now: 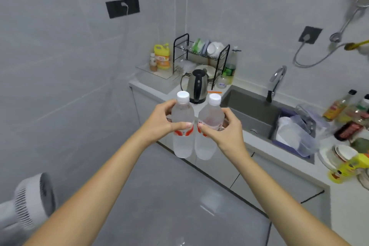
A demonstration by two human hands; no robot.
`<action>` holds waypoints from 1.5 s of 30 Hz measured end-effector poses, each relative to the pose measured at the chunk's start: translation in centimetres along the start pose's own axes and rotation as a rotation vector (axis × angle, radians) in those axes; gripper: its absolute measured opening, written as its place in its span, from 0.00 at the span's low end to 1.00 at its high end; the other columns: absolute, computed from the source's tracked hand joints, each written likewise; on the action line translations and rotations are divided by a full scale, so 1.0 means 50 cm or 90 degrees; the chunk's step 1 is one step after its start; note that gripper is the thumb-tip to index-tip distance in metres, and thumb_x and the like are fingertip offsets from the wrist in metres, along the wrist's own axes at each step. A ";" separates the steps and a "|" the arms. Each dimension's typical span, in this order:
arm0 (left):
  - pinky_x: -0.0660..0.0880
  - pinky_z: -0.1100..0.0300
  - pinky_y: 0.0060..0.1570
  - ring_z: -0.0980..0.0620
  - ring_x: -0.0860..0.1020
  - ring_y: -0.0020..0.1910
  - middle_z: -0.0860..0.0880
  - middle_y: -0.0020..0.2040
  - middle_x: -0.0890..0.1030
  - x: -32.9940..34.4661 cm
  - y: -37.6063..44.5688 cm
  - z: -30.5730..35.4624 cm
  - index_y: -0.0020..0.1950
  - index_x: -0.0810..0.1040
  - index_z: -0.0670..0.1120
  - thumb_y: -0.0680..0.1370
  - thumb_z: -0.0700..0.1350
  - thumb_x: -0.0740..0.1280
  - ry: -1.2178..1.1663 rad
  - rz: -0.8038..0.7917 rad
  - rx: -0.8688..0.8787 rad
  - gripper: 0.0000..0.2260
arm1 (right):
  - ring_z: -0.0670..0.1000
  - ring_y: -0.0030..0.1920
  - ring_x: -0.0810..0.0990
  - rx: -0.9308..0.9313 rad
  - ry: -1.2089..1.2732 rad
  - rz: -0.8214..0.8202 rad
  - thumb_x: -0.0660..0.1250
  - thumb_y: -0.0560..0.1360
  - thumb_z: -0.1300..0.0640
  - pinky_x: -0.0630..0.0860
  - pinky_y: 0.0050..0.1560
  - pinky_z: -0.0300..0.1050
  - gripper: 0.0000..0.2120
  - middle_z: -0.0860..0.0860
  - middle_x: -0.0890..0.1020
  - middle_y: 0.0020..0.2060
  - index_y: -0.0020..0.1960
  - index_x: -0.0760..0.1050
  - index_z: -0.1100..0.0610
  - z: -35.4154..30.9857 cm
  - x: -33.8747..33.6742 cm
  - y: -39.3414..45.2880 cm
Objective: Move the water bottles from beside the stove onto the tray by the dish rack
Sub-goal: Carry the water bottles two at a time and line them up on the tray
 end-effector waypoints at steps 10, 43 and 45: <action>0.81 0.49 0.63 0.54 0.84 0.59 0.53 0.58 0.87 -0.285 0.254 -0.136 0.65 0.81 0.49 0.72 0.43 0.82 0.070 0.126 -0.042 0.22 | 0.52 0.48 0.86 0.003 0.057 -0.123 0.85 0.67 0.59 0.84 0.41 0.44 0.23 0.53 0.85 0.48 0.57 0.78 0.57 0.059 0.297 0.377; 0.81 0.42 0.59 0.51 0.85 0.55 0.54 0.52 0.86 -0.602 1.462 -0.690 0.56 0.82 0.53 0.60 0.62 0.80 0.174 -0.066 -0.099 0.27 | 0.47 0.47 0.85 0.156 -0.136 0.036 0.86 0.65 0.52 0.83 0.46 0.46 0.28 0.48 0.85 0.47 0.58 0.76 0.56 0.520 0.613 1.432; 0.81 0.46 0.60 0.53 0.84 0.54 0.56 0.51 0.86 -0.582 1.497 -0.736 0.55 0.82 0.53 0.62 0.58 0.81 0.173 -0.109 -0.113 0.25 | 0.39 0.41 0.83 0.186 -0.169 0.022 0.86 0.65 0.53 0.79 0.39 0.37 0.26 0.48 0.84 0.45 0.56 0.76 0.58 0.573 0.624 1.445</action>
Point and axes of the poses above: each hand's wrist, its own y-axis towards the middle knuckle, its own x-axis out of the palm, z = x × y, the point moved 9 cm from there along y, towards the middle knuckle
